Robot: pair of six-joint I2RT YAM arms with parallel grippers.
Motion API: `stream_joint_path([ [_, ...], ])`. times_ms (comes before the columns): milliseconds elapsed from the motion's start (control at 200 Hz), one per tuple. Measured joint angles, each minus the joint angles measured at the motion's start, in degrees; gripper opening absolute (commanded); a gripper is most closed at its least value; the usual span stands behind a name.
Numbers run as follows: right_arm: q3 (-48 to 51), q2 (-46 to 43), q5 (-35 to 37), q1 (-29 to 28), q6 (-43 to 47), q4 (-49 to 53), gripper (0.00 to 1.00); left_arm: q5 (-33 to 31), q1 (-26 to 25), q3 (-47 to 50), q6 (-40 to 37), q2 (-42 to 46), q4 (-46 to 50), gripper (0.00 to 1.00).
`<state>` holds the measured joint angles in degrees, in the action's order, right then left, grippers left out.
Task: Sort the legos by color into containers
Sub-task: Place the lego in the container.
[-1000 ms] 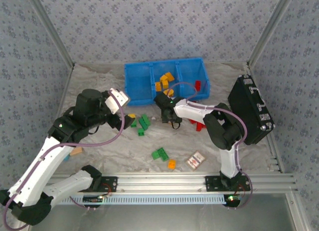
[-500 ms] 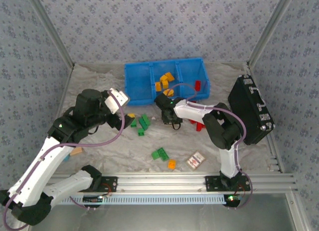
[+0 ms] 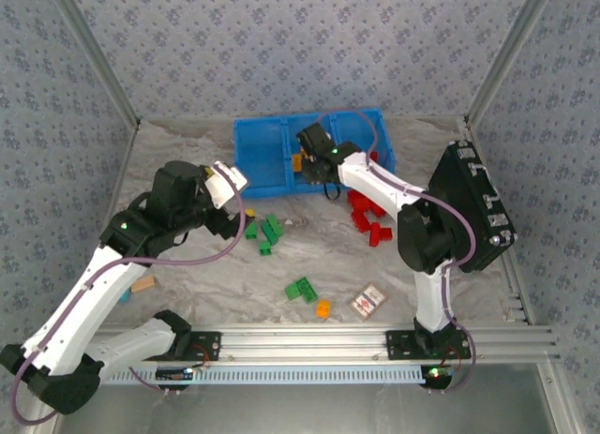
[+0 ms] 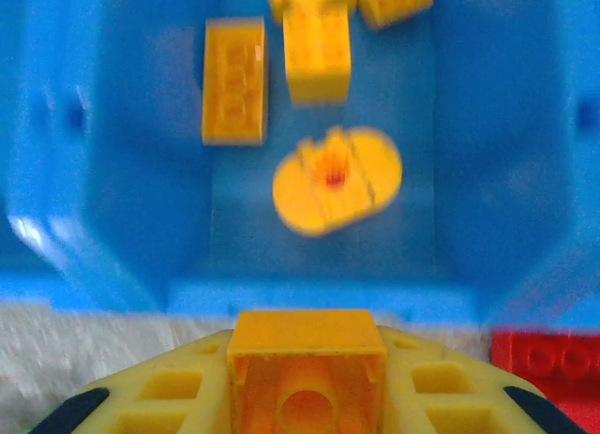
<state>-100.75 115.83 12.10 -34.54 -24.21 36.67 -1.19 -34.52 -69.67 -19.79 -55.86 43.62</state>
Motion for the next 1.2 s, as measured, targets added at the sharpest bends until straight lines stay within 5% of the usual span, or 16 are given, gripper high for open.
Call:
stream_joint_path([
  [330, -15.96, 15.76, -2.69, 4.59, 4.5, -0.44, 0.35, -2.73, 0.0, -2.32, -1.03, -3.74, 0.48, 1.0],
  [615, -16.37, 17.94, -4.85, 5.97, 7.39, -0.42, 0.58, -3.45, 0.2, -2.91, -0.57, -7.37, -0.04, 1.0],
  [840, -5.46, 6.95, -4.9, 4.09, 9.38, -1.07, 0.73, -2.69, 0.39, -2.93, 1.27, -7.74, -1.55, 1.0],
  [1200, 19.17, -17.86, 1.44, -7.65, 4.37, -0.13, 0.73, 0.11, 0.39, -1.73, 2.51, -4.57, -3.34, 1.0],
])
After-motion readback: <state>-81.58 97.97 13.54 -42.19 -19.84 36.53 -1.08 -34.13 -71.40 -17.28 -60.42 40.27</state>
